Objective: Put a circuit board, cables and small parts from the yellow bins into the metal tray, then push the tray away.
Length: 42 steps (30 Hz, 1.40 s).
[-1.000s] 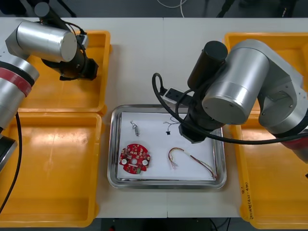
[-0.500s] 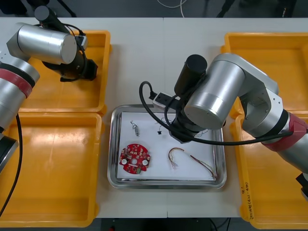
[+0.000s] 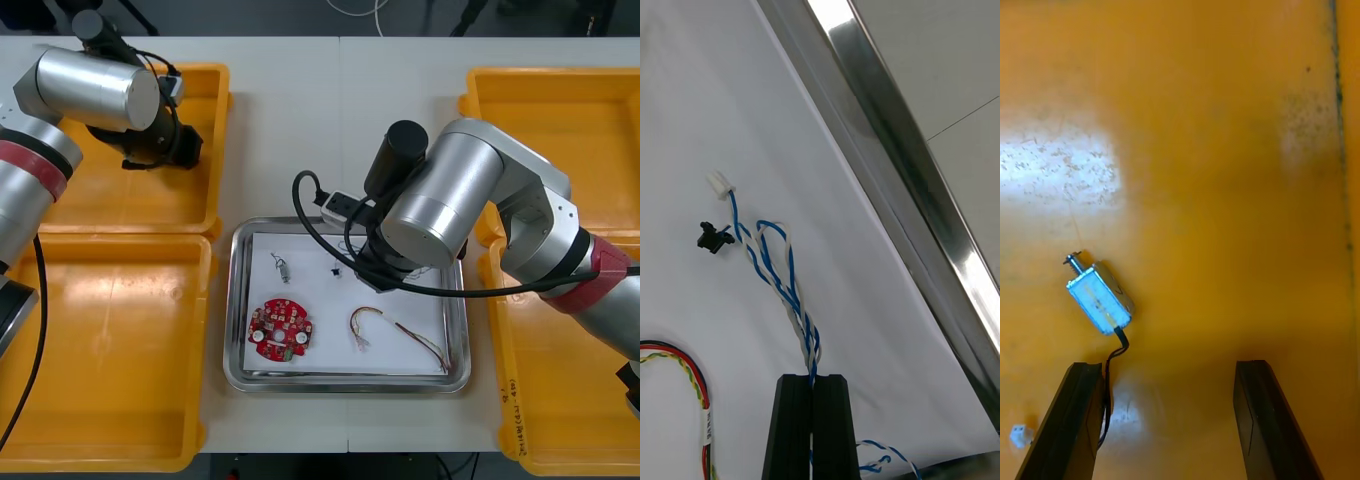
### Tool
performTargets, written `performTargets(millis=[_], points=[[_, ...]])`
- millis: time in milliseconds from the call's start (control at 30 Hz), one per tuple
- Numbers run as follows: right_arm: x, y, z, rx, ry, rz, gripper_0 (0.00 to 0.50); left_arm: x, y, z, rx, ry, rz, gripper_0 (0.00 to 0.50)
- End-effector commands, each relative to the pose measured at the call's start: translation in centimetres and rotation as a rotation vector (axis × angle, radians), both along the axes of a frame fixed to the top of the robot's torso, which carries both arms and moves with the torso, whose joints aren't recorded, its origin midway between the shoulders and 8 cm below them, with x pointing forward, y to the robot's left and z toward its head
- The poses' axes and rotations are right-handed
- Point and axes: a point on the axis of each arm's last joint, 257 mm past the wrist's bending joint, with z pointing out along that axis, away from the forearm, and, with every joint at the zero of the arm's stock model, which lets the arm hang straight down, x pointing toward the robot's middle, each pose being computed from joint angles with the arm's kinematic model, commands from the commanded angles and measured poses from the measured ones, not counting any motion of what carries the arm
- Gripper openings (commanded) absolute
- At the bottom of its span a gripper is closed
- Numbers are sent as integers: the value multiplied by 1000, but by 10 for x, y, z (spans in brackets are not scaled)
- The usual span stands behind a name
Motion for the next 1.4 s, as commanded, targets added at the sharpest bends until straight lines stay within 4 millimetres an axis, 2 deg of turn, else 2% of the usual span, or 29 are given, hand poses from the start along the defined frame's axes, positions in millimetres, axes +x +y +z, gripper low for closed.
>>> performTargets(millis=[33, 233, 333, 367, 467, 500, 533, 567, 667, 900, 1067, 1400], points=[[2, 8, 1, -12, -26, 52, 0, 11, -17, 52, 39, -45, -107, 500], [1, 2, -3, -18, -19, 43, 0, 5, -9, 65, 46, -32, -104, 500], [1, -2, -5, -23, -16, 37, 19, 0, -5, 73, 46, -22, -98, 500], [0, -3, -7, -25, -15, 35, 61, -2, -4, 77, 44, -17, -97, 500], [0, -5, -9, -24, -14, 24, 264, -6, -2, 85, 41, -12, -95, 500], [0, -6, -10, -27, -16, 21, 264, -8, -2, 90, 37, -12, -95, 500], [0, -7, -10, -27, -18, 20, 402, -10, -2, 92, 33, -9, -94, 500], [1, -7, -10, -27, -18, 15, 443, -12, -2, 94, 30, -4, -93, 500], [1, -10, -10, -32, -18, 9, 500, -14, -1, 99, 27, -5, -90, 500], [5, -20, -5, -41, -30, -4, 500, -10, 6, 106, 21, -28, -69, 500], [6, -33, 15, -46, -21, -37, 500, -5, 9, 111, 18, -53, -54, 500], [2, -50, 74, 13, 60, -107, 500, 13, 10, 121, -6, -131, -24, 500]])
